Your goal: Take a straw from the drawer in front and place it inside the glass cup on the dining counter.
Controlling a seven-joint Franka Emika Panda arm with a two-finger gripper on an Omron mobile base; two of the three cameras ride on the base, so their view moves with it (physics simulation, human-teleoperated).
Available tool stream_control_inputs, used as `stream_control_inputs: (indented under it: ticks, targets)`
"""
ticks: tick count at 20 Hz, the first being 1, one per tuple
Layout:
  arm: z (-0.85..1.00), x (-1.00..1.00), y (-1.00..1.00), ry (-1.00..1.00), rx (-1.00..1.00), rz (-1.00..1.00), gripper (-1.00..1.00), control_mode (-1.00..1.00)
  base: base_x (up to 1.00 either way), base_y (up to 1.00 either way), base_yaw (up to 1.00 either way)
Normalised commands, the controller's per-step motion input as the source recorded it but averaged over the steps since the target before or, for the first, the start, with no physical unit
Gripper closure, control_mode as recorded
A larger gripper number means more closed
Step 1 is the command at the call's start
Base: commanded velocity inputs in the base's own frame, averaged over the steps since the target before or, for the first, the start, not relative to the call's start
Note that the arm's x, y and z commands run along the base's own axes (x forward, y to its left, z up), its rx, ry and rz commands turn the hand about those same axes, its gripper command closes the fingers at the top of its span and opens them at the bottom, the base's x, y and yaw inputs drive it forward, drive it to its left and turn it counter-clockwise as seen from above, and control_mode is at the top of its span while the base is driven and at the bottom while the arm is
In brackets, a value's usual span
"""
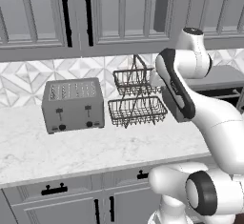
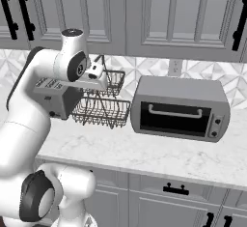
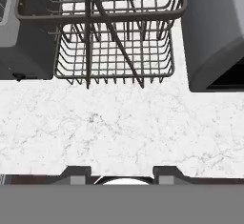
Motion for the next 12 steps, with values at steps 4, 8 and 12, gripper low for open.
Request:
stream_control_inputs:
  ticks: [4, 8, 12]
  targets:
    - [0.00, 0.00, 0.00, 0.00, 0.00, 0.00, -1.00, 1.00, -0.32, 0.00, 0.00]
    - [0.00, 0.00, 0.00, 0.00, 0.00, 0.00, -1.00, 1.00, -0.92, -0.20, 0.00]
    - [0.00, 0.00, 0.00, 0.00, 0.00, 0.00, -1.00, 1.00, -0.30, -0.63, 0.22]
